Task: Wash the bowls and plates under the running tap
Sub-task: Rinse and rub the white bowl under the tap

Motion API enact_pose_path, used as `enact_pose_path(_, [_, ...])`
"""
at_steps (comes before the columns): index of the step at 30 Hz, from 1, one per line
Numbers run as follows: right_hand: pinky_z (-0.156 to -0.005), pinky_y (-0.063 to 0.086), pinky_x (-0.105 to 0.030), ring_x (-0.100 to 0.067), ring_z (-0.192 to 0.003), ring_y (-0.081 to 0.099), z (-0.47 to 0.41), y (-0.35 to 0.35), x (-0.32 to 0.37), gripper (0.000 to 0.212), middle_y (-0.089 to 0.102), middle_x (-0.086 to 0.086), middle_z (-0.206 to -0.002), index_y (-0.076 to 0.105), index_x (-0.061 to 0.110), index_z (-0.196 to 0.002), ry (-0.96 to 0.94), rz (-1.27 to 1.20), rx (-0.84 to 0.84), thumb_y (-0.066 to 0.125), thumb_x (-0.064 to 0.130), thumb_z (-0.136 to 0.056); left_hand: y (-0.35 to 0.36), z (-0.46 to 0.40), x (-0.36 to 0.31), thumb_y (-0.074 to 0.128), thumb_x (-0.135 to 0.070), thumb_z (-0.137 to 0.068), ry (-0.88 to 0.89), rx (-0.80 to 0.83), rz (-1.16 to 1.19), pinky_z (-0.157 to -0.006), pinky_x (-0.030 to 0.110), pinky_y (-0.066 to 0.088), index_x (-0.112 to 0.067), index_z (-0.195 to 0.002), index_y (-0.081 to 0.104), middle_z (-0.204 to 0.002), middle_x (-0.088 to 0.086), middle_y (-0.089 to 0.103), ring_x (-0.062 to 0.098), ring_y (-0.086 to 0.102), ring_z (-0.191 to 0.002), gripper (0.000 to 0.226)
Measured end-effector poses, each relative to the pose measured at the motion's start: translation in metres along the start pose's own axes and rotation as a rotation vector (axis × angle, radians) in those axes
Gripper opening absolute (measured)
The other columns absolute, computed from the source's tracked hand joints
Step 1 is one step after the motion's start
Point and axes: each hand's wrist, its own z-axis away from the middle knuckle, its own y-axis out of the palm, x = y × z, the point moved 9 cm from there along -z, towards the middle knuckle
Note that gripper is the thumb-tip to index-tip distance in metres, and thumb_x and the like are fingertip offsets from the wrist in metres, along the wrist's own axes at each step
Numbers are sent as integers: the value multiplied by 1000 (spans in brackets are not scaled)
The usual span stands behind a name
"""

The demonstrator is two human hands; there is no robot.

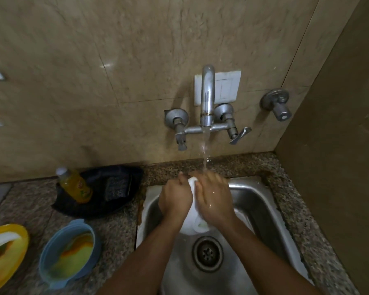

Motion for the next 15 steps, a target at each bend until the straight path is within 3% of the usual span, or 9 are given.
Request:
enact_pose_path(2, [-80, 44, -34, -17, -91, 57, 2, 3, -21, 35, 65, 1, -99, 65, 19, -103, 106, -158, -14, 33, 32, -98, 2, 3, 0, 31, -44, -102, 14, 5, -24, -73, 31, 43, -8, -95, 71, -99, 12, 70, 28, 61, -86, 53])
enact_pose_path(4, [-79, 42, -31, -21, -94, 61, 2, 12, -60, 31, 68, -1, -98, 68, 17, -95, 417, -384, -13, 38, 26, -97, 4, 6, 5, 31, -42, -102, 7, 15, -28, -72, 31, 41, -8, -93, 71, -98, 12, 70, 28, 61, -86, 53])
enact_pose_path(6, [-83, 40, -27, -26, -107, 59, 3, 33, -71, 30, 66, -6, -112, 68, 13, -106, 608, -363, 198, 39, 17, -100, 5, 8, 12, 32, -41, -102, -6, 13, -16, -72, 32, 41, -8, -92, 71, -98, 13, 70, 31, 62, -90, 52])
enact_pose_path(8, [-84, 43, -31, -23, -99, 59, 0, 25, -53, 32, 67, -6, -109, 66, 16, -105, 508, -138, 149, 35, 23, -103, 2, 6, 20, 34, -40, -102, -53, -1, 36, -73, 32, 41, -6, -94, 70, -100, 15, 70, 33, 62, -93, 50])
enact_pose_path(11, [-86, 44, -37, -21, -94, 56, 3, 9, -11, 41, 66, -3, -100, 66, 16, -103, 177, -122, -54, 28, 32, -100, 1, 2, 26, 34, -40, -101, -96, -16, 99, -73, 31, 39, -4, -97, 70, -103, 17, 69, 35, 62, -95, 51])
enact_pose_path(12, [-87, 44, -37, -21, -97, 56, 5, 12, -20, 43, 65, -3, -104, 66, 16, -107, 200, -190, -33, 27, 33, -101, 0, 3, 27, 35, -41, -101, -93, -25, 99, -74, 31, 39, -4, -97, 70, -103, 17, 69, 36, 62, -96, 51])
enact_pose_path(15, [-98, 41, -35, -21, -118, 54, 19, 25, -60, 41, 60, 1, -124, 59, 22, -123, 520, -421, -43, 27, 39, -104, -4, 4, 34, 36, -37, -102, -102, -68, 178, -77, 33, 44, -3, -95, 72, -100, 17, 70, 35, 63, -94, 50])
